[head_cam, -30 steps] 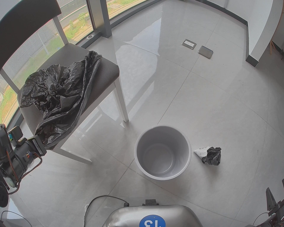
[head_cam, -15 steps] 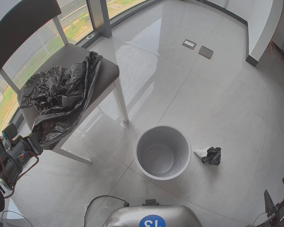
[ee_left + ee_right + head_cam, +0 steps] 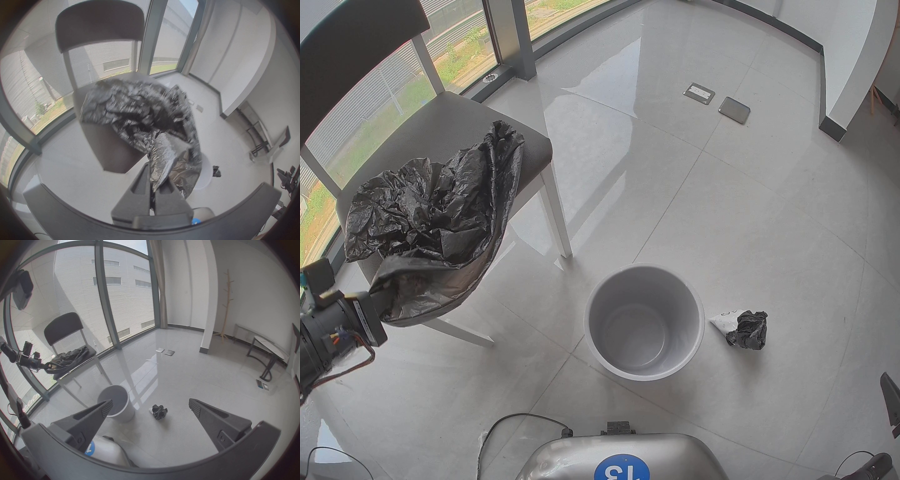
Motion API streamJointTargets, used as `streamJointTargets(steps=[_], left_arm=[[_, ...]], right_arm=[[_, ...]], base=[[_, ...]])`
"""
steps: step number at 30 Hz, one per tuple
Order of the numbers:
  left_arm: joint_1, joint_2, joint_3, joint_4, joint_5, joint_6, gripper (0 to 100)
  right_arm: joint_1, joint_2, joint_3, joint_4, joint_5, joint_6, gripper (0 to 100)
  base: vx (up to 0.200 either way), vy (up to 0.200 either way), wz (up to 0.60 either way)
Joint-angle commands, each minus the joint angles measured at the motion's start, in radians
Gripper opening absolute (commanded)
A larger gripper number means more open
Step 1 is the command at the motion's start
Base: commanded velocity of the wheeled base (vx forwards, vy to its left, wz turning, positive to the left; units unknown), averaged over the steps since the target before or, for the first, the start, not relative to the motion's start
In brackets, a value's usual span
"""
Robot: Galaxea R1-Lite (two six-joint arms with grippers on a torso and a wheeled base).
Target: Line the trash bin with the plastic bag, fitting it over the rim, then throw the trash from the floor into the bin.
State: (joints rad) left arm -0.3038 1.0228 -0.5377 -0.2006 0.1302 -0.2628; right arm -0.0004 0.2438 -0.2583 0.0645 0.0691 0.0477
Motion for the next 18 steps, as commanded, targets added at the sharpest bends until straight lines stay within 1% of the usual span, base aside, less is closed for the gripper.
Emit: streamJointTargets(steps=[1,4,6,8,10,12,14,18], left_arm=[[-0.124,-0.030,-0.125,0.029,0.000,0.008,0],[-0.187,-0.009,-0.163,0.049,0.008,0.014,0],[-0.222,0.013,-0.185,0.053,0.026,0.020,0],[-0.264,0.022,-0.209,0.072,0.075,0.048,0],[-0.321,0.022,-0.232,0.129,0.106,0.069,0],[-0.353,0.016,-0.252,0.185,0.111,0.074,0],[-0.385,0.016,-0.278,0.248,0.112,0.076,0],[-0.436,0.017,-0.321,0.288,0.114,0.096,0]], right_arm=[[0.033,0.201,-0.134,0.018,0.052,-0.012,100],[0.039,0.264,-0.188,0.017,0.060,-0.009,100],[0.042,0.298,-0.208,0.015,0.077,-0.009,100],[0.043,0.325,-0.211,0.014,0.092,-0.012,100],[0.043,0.336,-0.214,0.043,0.089,-0.017,100],[0.045,0.342,-0.211,0.072,0.089,-0.031,100],[0.046,0.350,-0.217,0.103,0.097,-0.065,100],[0.046,0.400,-0.262,0.149,0.103,-0.075,100]], base=[[0.000,0.000,0.00],[0.000,0.000,0.00],[0.000,0.000,0.00],[0.000,0.000,0.00],[0.000,0.000,0.00],[0.000,0.000,0.00],[0.000,0.000,0.00],[0.000,0.000,0.00]])
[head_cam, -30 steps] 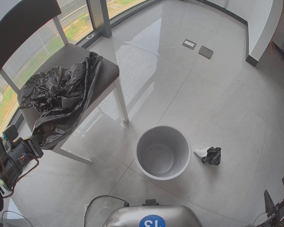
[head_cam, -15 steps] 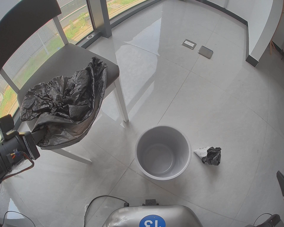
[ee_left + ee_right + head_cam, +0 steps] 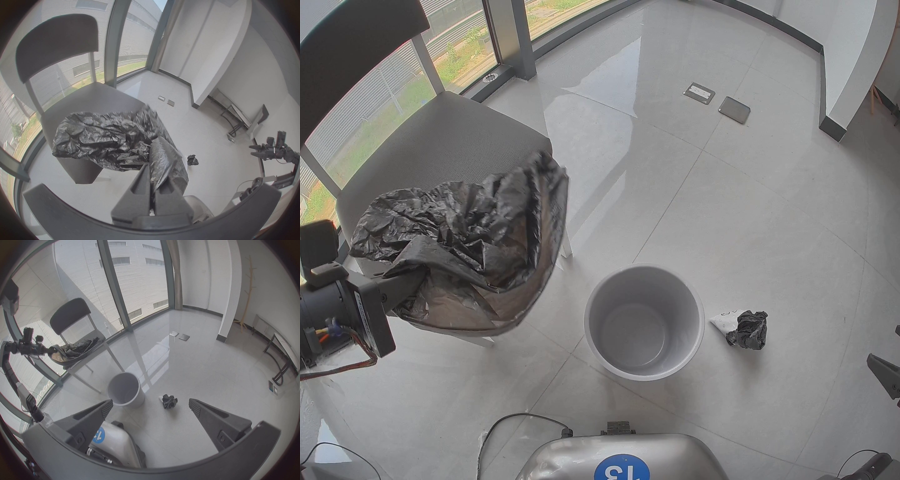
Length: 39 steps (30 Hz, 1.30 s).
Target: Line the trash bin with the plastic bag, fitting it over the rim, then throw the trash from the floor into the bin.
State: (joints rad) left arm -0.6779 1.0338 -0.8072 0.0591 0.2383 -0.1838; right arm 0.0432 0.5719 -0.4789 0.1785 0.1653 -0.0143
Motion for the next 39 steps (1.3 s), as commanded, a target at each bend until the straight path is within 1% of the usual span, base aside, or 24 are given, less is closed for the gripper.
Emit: streamJointTargets(steps=[1,4,5,6,7,9,10,17,20,25,27,30,32,33,37,38,39], left_arm=[[-0.065,0.008,-0.053,0.030,0.006,0.020,0],[-0.124,0.026,-0.086,0.041,0.006,0.040,0],[-0.124,0.026,-0.086,0.041,0.006,0.040,0],[-0.152,0.049,-0.109,0.042,0.006,0.040,0],[-0.161,0.060,-0.118,0.041,0.004,0.040,0],[-0.166,0.074,-0.124,0.041,0.004,0.040,0],[-0.169,0.092,-0.124,0.037,0.004,0.038,0],[-0.169,0.146,-0.170,0.033,0.006,0.030,0],[-0.167,0.175,-0.204,0.033,0.010,0.029,0],[-0.166,0.292,-0.369,0.039,0.029,0.018,0],[-0.166,0.338,-0.434,0.045,0.038,0.018,0],[-0.164,0.388,-0.497,0.059,0.041,0.018,0],[-0.166,0.396,-0.510,0.067,0.041,0.018,0],[-0.170,0.419,-0.569,0.105,0.041,0.017,0],[-0.173,0.450,-0.691,0.182,0.041,-0.013,0],[-0.173,0.453,-0.701,0.186,0.041,-0.017,0],[-0.180,0.473,-0.760,0.214,0.041,-0.040,0]], right_arm=[[0.003,0.077,-0.047,0.038,0.006,-0.013,100],[0.009,0.158,-0.121,0.072,0.016,-0.010,100],[0.009,0.158,-0.121,0.072,0.016,-0.010,100],[0.029,0.203,-0.150,0.072,0.029,-0.009,100],[0.046,0.223,-0.164,0.073,0.034,-0.009,100],[0.066,0.246,-0.176,0.073,0.034,-0.009,100],[0.095,0.269,-0.184,0.075,0.033,-0.009,100],[0.213,0.391,-0.188,0.059,0.022,-0.010,100],[0.230,0.418,-0.185,0.042,0.020,-0.010,100],[0.259,0.470,-0.196,0.029,-0.009,-0.010,100],[0.265,0.488,-0.201,0.027,-0.007,-0.009,100],[0.273,0.519,-0.202,0.009,-0.006,-0.010,100],[0.277,0.526,-0.202,-0.002,-0.004,-0.010,100],[0.308,0.546,-0.205,-0.039,-0.003,-0.010,100],[0.337,0.585,-0.224,-0.083,-0.007,-0.019,100],[0.339,0.588,-0.225,-0.085,-0.007,-0.021,100],[0.351,0.608,-0.231,-0.091,-0.007,-0.027,100]], base=[[0.000,0.000,0.00],[0.000,0.000,0.00],[0.000,0.000,0.00],[0.000,0.000,0.00],[0.000,0.000,0.00],[0.000,0.000,0.00],[0.000,0.000,0.00],[0.000,0.000,0.00],[0.000,0.000,0.00],[0.000,0.000,0.00],[0.000,0.000,0.00],[0.000,0.000,0.00],[0.000,0.000,0.00],[0.000,0.000,0.00],[0.000,0.000,0.00],[0.000,0.000,0.00],[0.000,0.000,0.00]])
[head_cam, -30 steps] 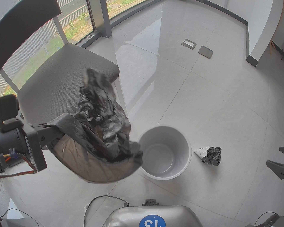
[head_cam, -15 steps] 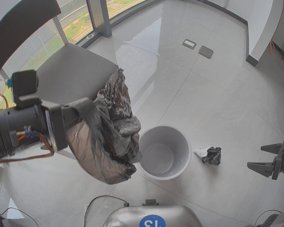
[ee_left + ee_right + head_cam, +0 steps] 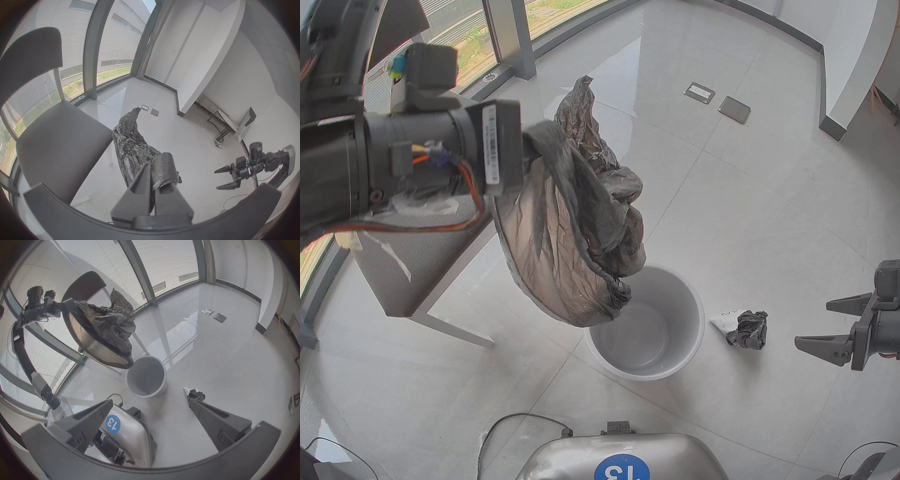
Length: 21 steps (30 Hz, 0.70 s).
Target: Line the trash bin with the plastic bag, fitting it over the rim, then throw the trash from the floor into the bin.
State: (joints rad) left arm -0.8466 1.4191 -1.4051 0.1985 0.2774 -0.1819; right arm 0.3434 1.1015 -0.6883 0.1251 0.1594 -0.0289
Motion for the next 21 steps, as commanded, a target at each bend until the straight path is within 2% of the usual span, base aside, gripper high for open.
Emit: streamJointTargets(steps=[1,8,12,13,21], left_arm=[[-0.016,0.099,-0.199,0.096,0.002,-0.059,0],[-0.017,0.158,-0.351,0.179,0.002,-0.131,0],[-0.020,0.161,-0.357,0.183,0.002,-0.136,0],[-0.026,0.161,-0.359,0.182,0.002,-0.142,0],[-0.034,0.170,-0.371,0.176,0.000,-0.151,0]], right_arm=[[0.055,0.090,-0.025,-0.041,-0.001,-0.020,100],[0.085,0.175,-0.022,-0.113,0.002,-0.117,100],[0.092,0.227,-0.027,-0.136,0.003,-0.166,100],[0.095,0.262,-0.036,-0.177,0.011,-0.186,100],[0.147,0.454,-0.057,-0.372,0.011,-0.193,100]], base=[[0.000,0.000,0.00],[0.000,0.000,0.00],[0.000,0.000,0.00],[0.000,0.000,0.00],[0.000,0.000,0.00]])
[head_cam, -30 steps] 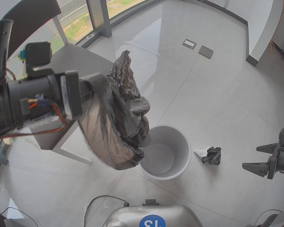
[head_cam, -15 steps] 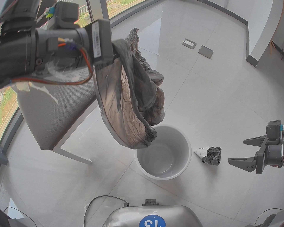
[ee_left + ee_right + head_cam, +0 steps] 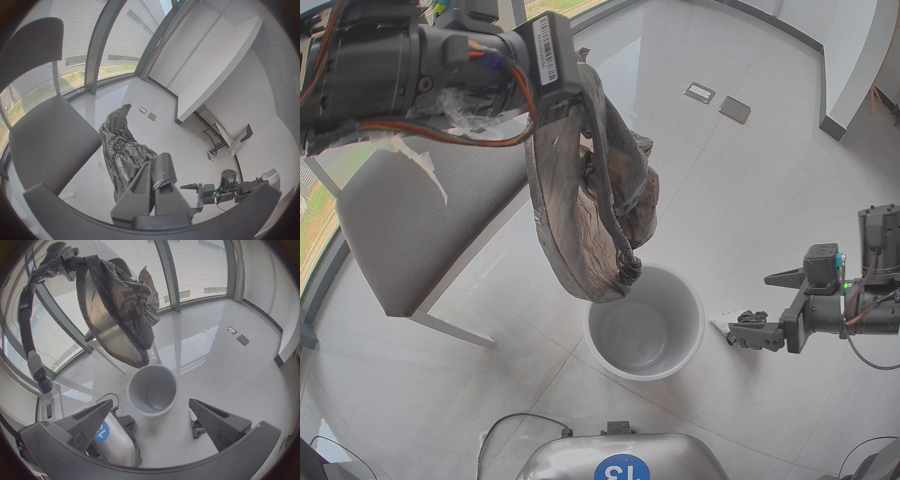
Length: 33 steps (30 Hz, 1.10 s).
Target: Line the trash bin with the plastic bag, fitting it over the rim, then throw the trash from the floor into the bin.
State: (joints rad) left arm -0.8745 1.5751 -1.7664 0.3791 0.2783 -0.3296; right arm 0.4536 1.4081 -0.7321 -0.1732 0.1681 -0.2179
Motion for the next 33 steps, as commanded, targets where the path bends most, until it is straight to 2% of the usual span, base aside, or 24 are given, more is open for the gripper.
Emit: streamJointTargets(steps=[1,5,14,24,33], left_arm=[[-0.005,0.016,-0.012,-0.005,0.001,-0.003,0],[-0.006,0.034,-0.051,-0.005,-0.001,-0.006,0],[-0.035,0.043,-0.094,0.001,-0.001,-0.023,0],[-0.058,0.043,-0.127,0.004,-0.001,-0.034,0],[-0.087,0.048,-0.130,0.001,0.001,-0.057,0]], right_arm=[[0.039,0.149,-0.013,-0.077,0.002,-0.005,100],[0.069,0.256,-0.047,-0.164,0.004,-0.005,100],[0.077,0.353,-0.162,-0.178,0.007,-0.009,100],[0.062,0.416,-0.237,-0.192,0.007,-0.024,100],[0.031,0.485,-0.372,-0.206,0.005,-0.023,100]], base=[[0.000,0.000,0.00],[0.000,0.000,0.00],[0.000,0.000,0.00],[0.000,0.000,0.00],[0.000,0.000,0.00]])
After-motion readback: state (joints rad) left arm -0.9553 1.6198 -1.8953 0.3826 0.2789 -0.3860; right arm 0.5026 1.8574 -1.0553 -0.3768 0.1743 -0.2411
